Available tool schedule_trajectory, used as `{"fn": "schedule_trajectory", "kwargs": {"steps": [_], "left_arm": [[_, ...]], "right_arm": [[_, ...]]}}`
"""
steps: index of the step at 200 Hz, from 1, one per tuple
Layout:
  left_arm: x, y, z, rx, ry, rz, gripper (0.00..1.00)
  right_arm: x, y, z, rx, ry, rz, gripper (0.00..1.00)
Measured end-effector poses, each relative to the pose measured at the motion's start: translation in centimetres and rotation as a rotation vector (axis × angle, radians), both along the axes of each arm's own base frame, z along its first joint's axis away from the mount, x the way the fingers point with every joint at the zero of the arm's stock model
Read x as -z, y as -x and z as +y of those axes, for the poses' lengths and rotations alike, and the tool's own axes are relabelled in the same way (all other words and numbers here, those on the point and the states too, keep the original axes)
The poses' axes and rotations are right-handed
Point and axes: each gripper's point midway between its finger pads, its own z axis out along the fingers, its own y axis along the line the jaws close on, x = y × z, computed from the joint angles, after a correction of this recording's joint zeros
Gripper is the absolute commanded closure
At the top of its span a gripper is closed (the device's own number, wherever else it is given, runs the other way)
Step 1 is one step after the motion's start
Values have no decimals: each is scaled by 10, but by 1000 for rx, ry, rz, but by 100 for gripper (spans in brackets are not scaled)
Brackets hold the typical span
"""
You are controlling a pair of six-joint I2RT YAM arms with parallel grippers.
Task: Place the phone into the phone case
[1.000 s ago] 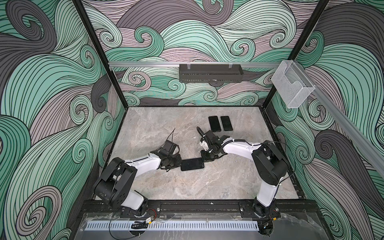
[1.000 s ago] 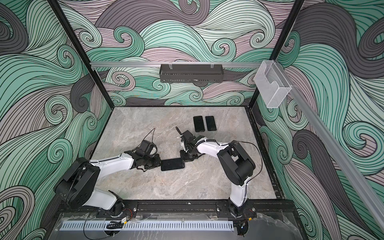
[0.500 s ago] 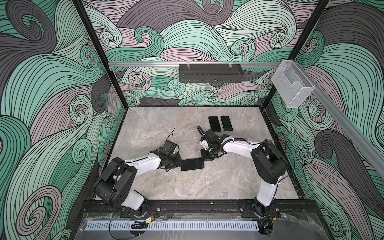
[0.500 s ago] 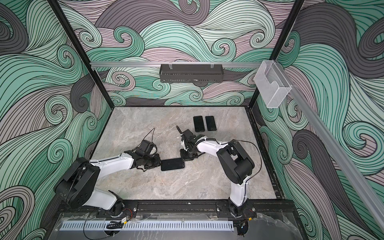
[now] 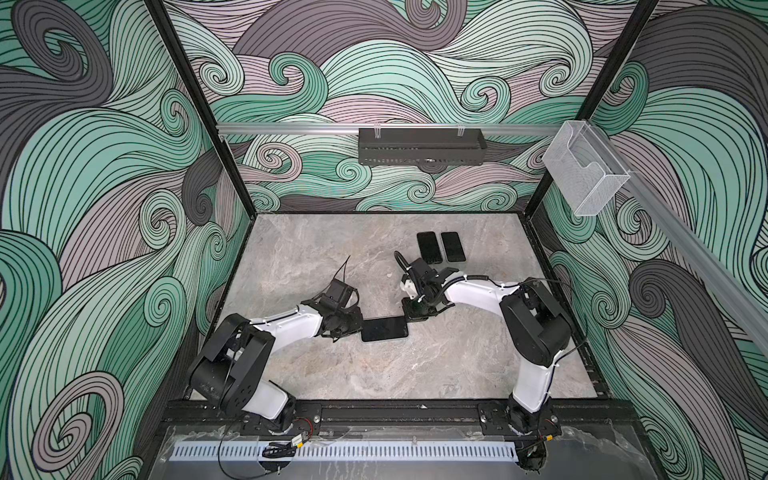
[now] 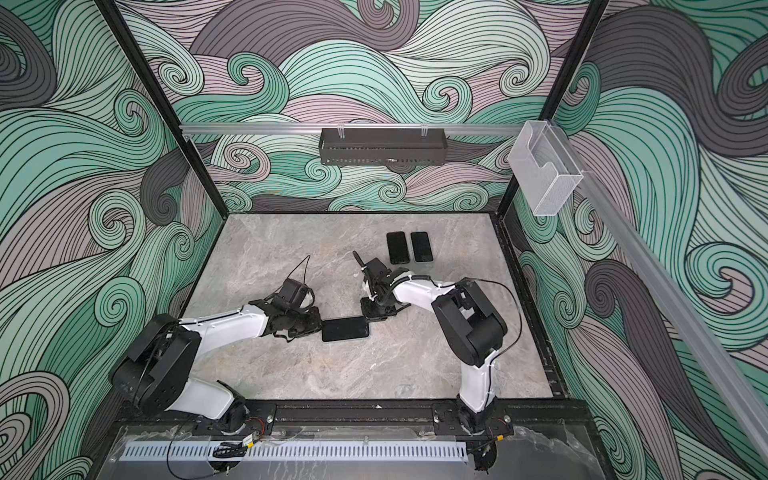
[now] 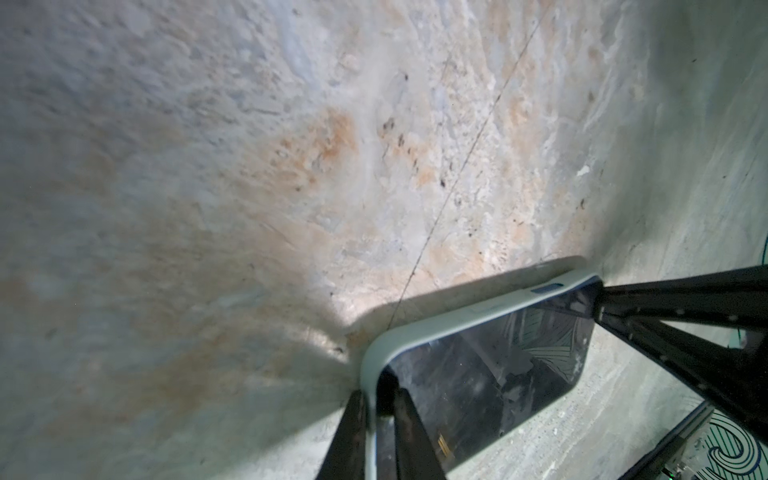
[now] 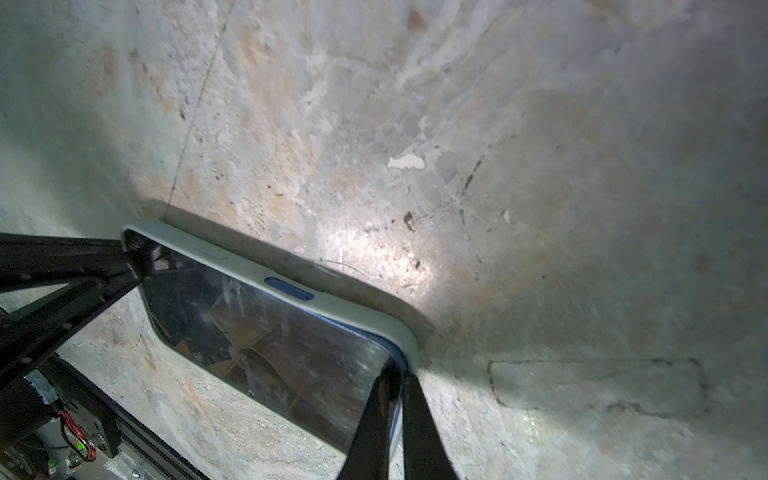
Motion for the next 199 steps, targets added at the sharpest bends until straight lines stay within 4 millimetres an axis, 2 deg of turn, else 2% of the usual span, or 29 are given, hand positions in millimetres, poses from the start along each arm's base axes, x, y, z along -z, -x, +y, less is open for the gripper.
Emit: {"fn": "schedule_trajectory", "kwargs": {"steps": [84, 150, 169, 184, 199], "left_arm": [[0, -1, 0, -1, -5, 8, 85], [-3, -2, 3, -9, -19, -1, 81], [-10, -3, 5, -16, -21, -22, 74], [-21, -5, 6, -24, -17, -52, 66], [-30, -6, 10, -34, -17, -80, 59]], "right_arm": [[3, 1, 1, -19, 80, -36, 90], [-7, 3, 6, -112, 110, -129, 80], [-21, -1, 12, -163, 94, -165, 76], [-42, -9, 21, -199, 61, -219, 71], [-67, -22, 30, -235, 23, -287, 58]]}}
